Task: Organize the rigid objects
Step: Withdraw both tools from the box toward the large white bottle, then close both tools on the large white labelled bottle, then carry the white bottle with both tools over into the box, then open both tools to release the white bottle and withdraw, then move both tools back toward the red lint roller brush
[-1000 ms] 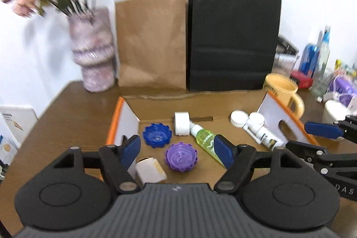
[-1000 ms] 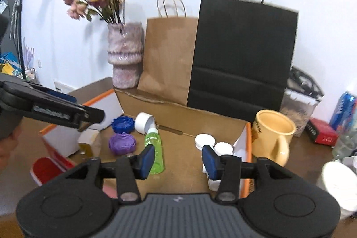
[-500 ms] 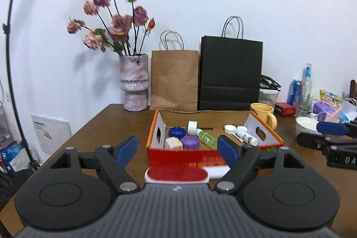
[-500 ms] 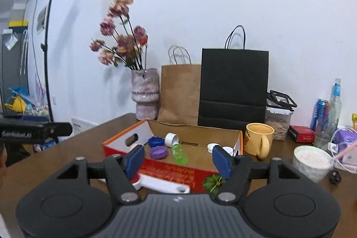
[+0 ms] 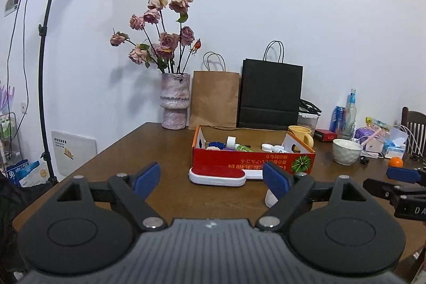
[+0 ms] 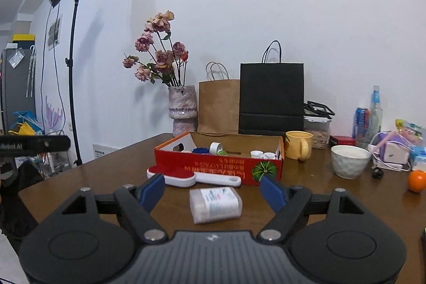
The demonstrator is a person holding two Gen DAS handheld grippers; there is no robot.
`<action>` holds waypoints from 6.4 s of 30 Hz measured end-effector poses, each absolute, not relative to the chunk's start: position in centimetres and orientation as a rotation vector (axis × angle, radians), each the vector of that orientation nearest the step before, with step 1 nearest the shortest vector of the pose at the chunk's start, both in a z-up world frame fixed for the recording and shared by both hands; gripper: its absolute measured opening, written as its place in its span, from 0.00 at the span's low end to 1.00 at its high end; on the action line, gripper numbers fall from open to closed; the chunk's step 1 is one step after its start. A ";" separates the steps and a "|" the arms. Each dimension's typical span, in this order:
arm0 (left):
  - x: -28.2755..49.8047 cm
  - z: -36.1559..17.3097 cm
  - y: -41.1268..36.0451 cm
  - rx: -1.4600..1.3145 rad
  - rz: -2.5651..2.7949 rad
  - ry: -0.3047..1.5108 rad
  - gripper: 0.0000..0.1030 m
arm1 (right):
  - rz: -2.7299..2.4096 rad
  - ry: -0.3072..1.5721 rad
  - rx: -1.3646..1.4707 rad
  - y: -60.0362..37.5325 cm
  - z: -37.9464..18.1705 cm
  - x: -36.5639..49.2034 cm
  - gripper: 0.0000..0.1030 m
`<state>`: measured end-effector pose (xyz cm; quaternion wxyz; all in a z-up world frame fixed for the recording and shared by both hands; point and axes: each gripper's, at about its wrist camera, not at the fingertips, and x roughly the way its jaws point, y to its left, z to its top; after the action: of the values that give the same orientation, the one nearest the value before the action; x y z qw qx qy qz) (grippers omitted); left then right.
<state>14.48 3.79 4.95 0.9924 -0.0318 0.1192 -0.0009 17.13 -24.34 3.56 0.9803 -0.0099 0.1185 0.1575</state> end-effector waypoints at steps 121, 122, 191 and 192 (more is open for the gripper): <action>68.7 -0.7 -1.4 -0.373 -0.225 0.827 0.32 | 0.367 0.842 0.503 -24.3 -2.5 71.8 0.24; 68.9 -1.0 -1.5 -0.370 -0.217 0.830 0.32 | 0.358 0.847 0.506 -24.2 -2.9 72.1 0.24; 12.8 2.2 4.4 -0.021 0.062 0.223 0.88 | 0.230 0.172 -0.023 -24.5 0.7 14.6 0.71; 13.0 2.1 4.5 -0.022 0.064 0.228 0.88 | 0.230 0.176 -0.023 -24.4 0.6 14.8 0.71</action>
<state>12.97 4.48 2.09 0.9930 -0.0110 0.1136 0.0318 14.81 -24.44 0.58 0.9895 -0.0115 0.0875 0.1148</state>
